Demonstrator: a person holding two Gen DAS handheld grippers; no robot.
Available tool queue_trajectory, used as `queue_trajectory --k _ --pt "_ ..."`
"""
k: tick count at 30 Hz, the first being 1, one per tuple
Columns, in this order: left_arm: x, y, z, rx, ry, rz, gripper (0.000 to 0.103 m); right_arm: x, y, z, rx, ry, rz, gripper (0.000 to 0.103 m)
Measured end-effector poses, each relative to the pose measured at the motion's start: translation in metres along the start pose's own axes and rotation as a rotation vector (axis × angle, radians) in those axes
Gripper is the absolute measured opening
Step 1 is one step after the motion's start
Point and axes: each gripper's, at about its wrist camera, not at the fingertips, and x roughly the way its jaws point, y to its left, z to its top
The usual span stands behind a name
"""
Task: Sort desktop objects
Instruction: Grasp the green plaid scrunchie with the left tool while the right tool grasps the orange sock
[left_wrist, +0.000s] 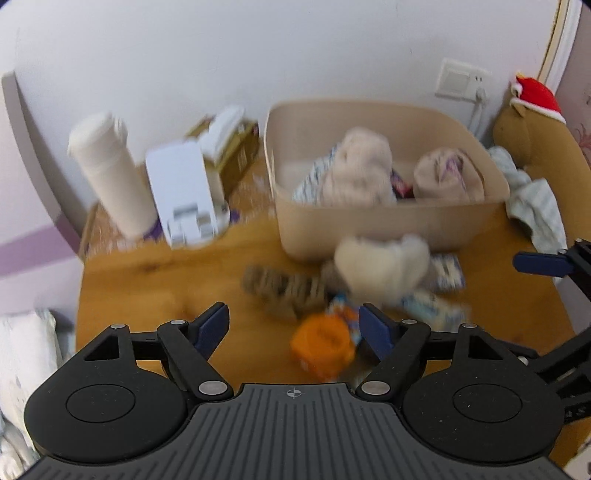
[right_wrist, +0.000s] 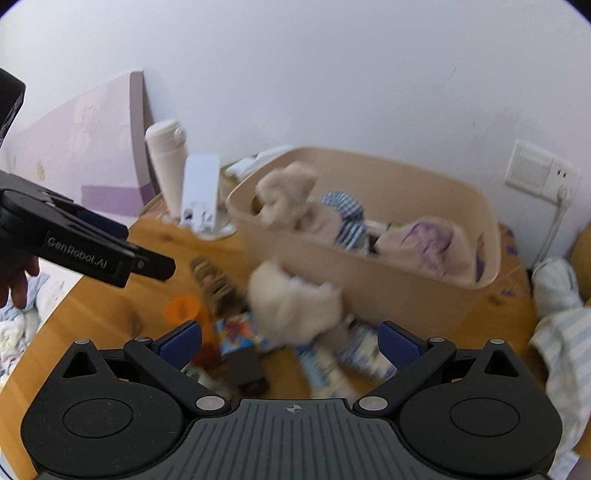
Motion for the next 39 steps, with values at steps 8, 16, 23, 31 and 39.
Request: queue_trajectory --k 8,16,23,31,39 --pt "0.011 -0.002 -0.052 0.029 0.092 0.001 0.079 -0.005 0.027 -0.035 0.008 0.068 0.013 0.103" --pt "0.034 0.0 -0.087 0.061 0.158 -0.039 0.079 0.009 0.05 -0.076 0.052 0.157 0.028 0.103" --pt "0.043 -0.012 -0.092 0.118 0.135 -0.108 0.079 0.023 0.07 -0.094 0.03 0.18 0.033 0.103" --pt "0.063 -0.032 -0.093 0.186 0.155 -0.163 0.079 0.037 0.079 -0.103 -0.009 0.219 0.021 0.075" --pt "0.081 -0.038 -0.089 0.19 0.174 -0.25 0.049 0.035 0.064 -0.106 -0.009 0.236 0.006 0.018"
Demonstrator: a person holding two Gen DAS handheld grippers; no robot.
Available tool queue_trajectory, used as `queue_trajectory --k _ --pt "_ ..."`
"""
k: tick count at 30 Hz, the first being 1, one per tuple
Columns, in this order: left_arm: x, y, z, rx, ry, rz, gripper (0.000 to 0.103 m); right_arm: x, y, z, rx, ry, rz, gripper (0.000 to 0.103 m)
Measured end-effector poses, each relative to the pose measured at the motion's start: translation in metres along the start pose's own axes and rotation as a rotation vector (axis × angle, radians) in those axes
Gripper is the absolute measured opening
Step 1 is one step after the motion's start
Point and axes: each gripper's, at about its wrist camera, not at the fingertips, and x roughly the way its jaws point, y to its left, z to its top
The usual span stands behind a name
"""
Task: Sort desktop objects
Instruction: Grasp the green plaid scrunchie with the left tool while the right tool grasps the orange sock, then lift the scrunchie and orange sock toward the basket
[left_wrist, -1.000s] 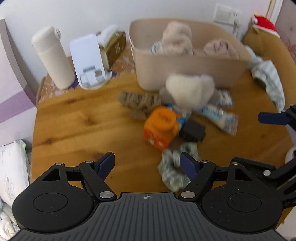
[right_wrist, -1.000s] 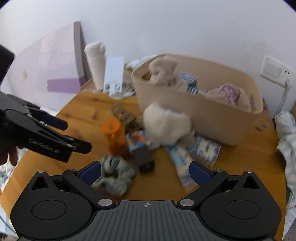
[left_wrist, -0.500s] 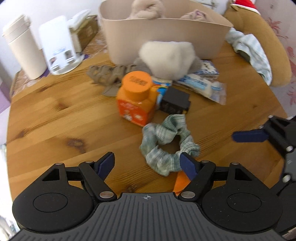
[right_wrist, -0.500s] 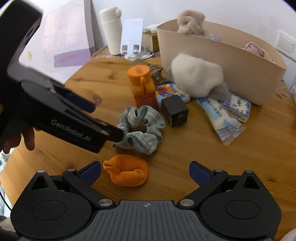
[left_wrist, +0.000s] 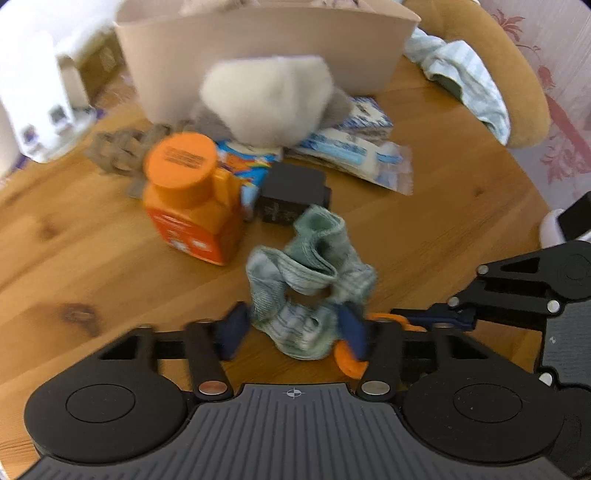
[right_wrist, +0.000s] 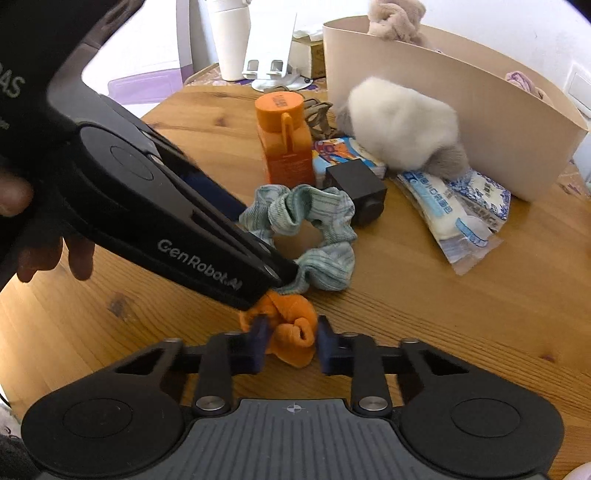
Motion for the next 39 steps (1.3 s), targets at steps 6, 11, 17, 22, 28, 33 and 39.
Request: queue_trajectory --k 6,11,17,22,28,33,39 --pt "0.003 0.0 0.005 -0.008 0.0 -0.036 0.025 -0.005 -0.018 -0.001 0.004 0.003 -0.073 0.012" --pt "0.002 0.005 0.006 -0.062 0.026 -0.049 0.019 -0.013 -0.038 -0.006 0.046 -0.001 -0.097 0.011" --pt "-0.012 0.0 0.001 -0.051 -0.001 -0.017 0.017 -0.024 -0.058 -0.007 0.095 -0.02 -0.105 0.011" --pt "-0.028 -0.002 0.003 -0.08 -0.037 -0.023 0.017 -0.041 -0.068 -0.001 0.115 -0.066 -0.099 0.011" --pt "-0.046 -0.012 0.008 -0.061 -0.082 -0.01 0.017 -0.059 -0.083 0.014 0.122 -0.123 -0.104 0.011" --pt "-0.067 -0.017 0.014 -0.063 -0.147 0.004 0.016 -0.074 -0.099 0.026 0.13 -0.172 -0.119 0.011" --pt "-0.096 -0.017 0.033 -0.076 -0.238 0.041 0.016 -0.098 -0.127 0.049 0.137 -0.257 -0.141 0.011"
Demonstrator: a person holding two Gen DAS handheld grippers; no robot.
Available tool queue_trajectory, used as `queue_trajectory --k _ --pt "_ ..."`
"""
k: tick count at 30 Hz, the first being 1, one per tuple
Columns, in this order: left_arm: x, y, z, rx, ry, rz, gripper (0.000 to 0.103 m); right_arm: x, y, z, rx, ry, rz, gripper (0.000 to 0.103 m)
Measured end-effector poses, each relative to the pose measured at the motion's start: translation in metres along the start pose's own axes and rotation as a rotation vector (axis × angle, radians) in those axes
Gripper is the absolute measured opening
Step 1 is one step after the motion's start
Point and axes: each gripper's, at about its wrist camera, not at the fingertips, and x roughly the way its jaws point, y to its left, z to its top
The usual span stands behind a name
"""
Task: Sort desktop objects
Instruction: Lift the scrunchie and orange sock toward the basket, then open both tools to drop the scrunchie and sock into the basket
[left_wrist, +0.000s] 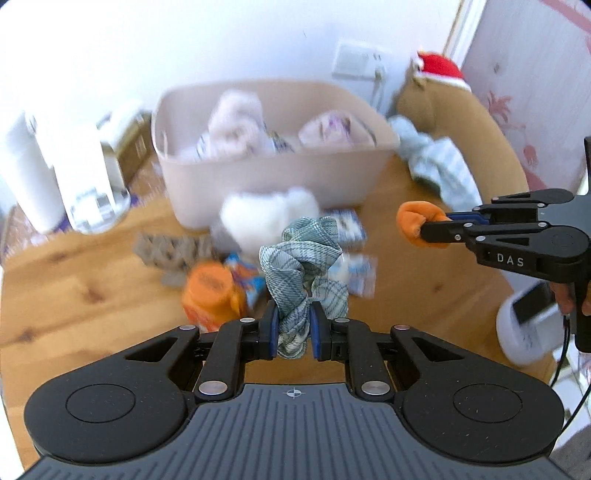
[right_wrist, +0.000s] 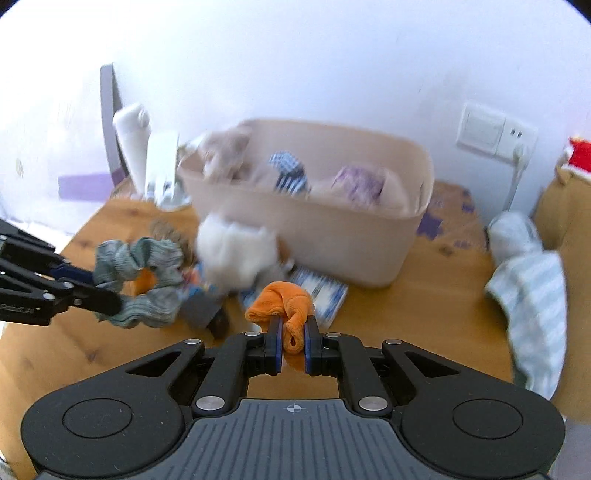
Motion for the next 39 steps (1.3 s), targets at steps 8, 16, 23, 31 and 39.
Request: queue_trajectory --k 8,16,23,31,39 --pt "-0.016 0.006 0.056 -0.026 -0.148 0.046 0.017 0.006 -0.036 0.051 0.023 -0.098 -0.041 0.011" --pt "-0.005 0.013 0.103 -0.059 -0.208 0.139 0.017 0.022 -0.058 0.089 0.026 -0.15 -0.05 0.011" --pt "0.027 0.017 0.139 -0.045 -0.208 0.216 0.017 0.046 -0.071 0.111 0.053 -0.156 -0.052 0.011" --pt "0.073 0.024 0.173 -0.09 -0.147 0.307 0.017 0.083 -0.083 0.12 0.11 -0.113 -0.038 0.011" --pt "0.083 0.013 0.173 -0.101 -0.152 0.387 0.057 0.097 -0.088 0.116 0.146 -0.096 -0.009 0.049"
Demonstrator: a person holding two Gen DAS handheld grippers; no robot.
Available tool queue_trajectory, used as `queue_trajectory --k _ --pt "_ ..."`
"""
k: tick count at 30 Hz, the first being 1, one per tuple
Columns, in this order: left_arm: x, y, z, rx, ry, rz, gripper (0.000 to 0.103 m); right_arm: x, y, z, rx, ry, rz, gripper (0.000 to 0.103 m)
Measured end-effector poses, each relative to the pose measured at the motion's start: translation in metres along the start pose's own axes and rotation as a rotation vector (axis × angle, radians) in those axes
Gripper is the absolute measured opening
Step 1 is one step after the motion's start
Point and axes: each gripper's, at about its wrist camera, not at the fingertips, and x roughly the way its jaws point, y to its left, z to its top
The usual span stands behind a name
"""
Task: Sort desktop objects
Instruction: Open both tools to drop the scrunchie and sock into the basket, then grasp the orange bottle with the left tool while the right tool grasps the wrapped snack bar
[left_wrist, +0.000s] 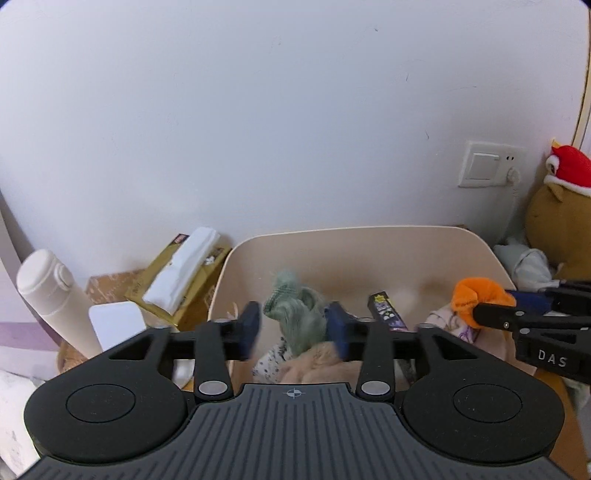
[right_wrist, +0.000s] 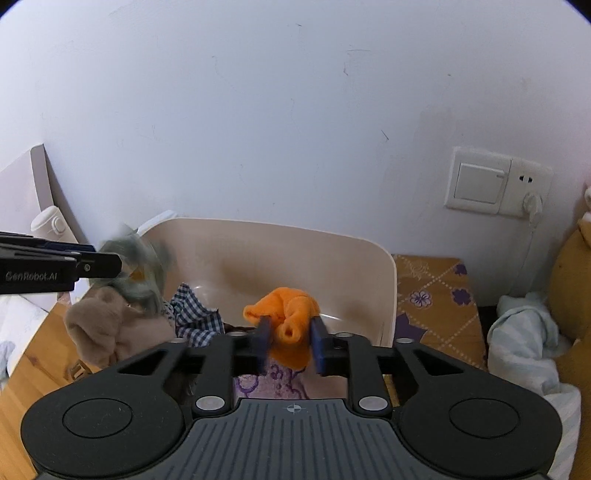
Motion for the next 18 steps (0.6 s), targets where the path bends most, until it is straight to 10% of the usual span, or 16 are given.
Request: queue_trajectory --k 11,18 --pt "-0.023 0.018 -0.013 -0.078 0.019 -0.013 0.073 -0.028 0.004 -0.002 0.054 -0.073 -0.014 0.103" --pt "-0.056 0.045 -0.035 -0.129 -0.012 -0.051 0.08 -0.049 0.027 -0.016 0.072 -0.083 -0.06 0.103"
